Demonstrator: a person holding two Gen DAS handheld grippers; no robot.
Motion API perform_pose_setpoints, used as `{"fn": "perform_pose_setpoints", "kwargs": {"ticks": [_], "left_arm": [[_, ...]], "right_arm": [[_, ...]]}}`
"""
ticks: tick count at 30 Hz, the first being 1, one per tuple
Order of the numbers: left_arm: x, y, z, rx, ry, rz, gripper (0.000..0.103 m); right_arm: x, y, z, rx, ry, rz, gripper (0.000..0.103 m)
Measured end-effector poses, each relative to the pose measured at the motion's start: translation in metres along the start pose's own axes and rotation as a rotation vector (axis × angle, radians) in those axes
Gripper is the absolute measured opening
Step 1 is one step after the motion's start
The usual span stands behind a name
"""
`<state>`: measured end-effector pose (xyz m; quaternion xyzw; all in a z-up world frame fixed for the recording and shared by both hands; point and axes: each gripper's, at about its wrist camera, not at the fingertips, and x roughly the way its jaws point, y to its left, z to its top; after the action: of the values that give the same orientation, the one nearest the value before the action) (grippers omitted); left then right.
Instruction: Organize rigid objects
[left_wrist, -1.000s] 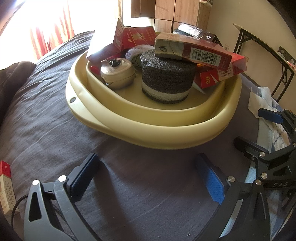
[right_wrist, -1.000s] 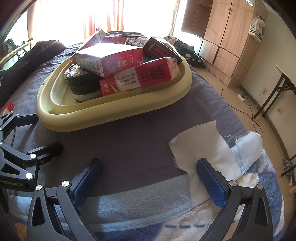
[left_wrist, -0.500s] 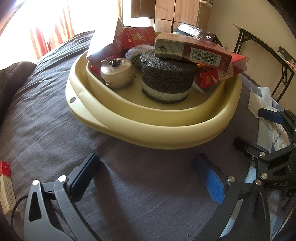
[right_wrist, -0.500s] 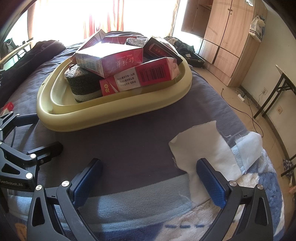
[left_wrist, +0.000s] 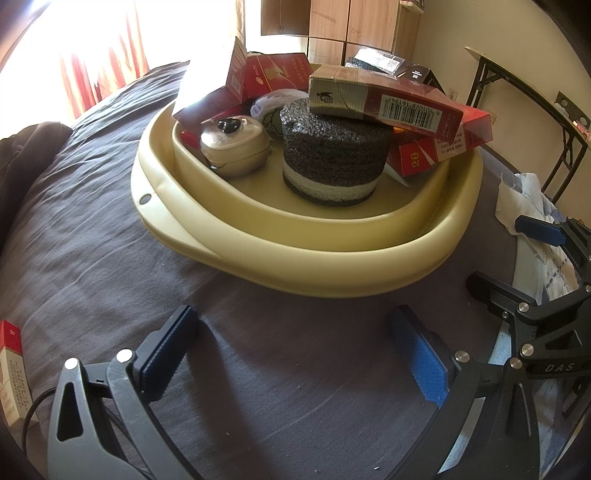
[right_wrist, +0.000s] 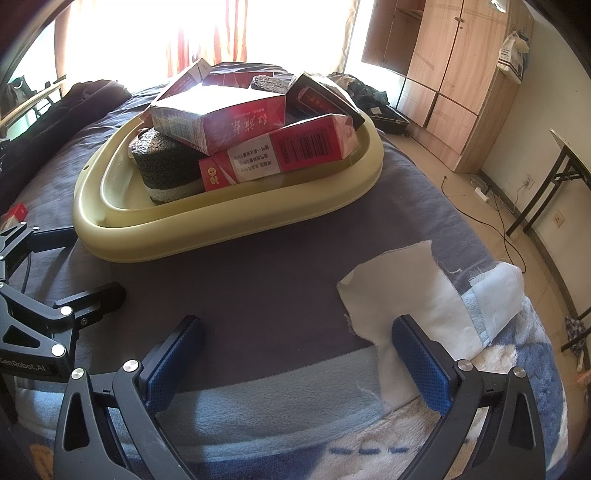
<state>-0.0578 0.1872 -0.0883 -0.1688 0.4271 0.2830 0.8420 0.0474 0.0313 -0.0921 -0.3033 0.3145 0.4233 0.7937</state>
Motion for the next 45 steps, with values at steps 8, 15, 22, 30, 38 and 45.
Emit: {"fn": "perform_pose_setpoints", "kwargs": {"ticks": [8, 15, 22, 30, 38, 45], "left_arm": [[0.0, 0.0, 0.0, 0.0, 0.0, 0.0, 0.103], [-0.0001, -0.0001, 0.0001, 0.0, 0.0, 0.0, 0.103], [0.0001, 0.0, 0.0001, 0.0, 0.0, 0.0, 0.103], [-0.0001, -0.0001, 0.0, 0.0, 0.0, 0.001, 0.103], [-0.0008, 0.0003, -0.001, 0.0, 0.0, 0.001, 0.103], [-0.0018, -0.0013, -0.0017, 0.0, 0.0, 0.0, 0.103]], "right_arm": [[0.0, -0.0001, 0.0, 0.0, 0.0, 0.0, 0.103], [-0.0001, -0.0001, 0.0, -0.001, 0.0, -0.001, 0.103], [0.0001, 0.0001, 0.0, 0.0, 0.001, 0.0, 0.103], [-0.0001, -0.0004, 0.0, 0.001, 0.0, 0.001, 0.103], [0.0, -0.0003, 0.0002, 0.003, 0.001, 0.004, 0.103], [-0.0007, 0.0019, -0.0004, 0.002, 0.001, 0.0, 0.103]]}}
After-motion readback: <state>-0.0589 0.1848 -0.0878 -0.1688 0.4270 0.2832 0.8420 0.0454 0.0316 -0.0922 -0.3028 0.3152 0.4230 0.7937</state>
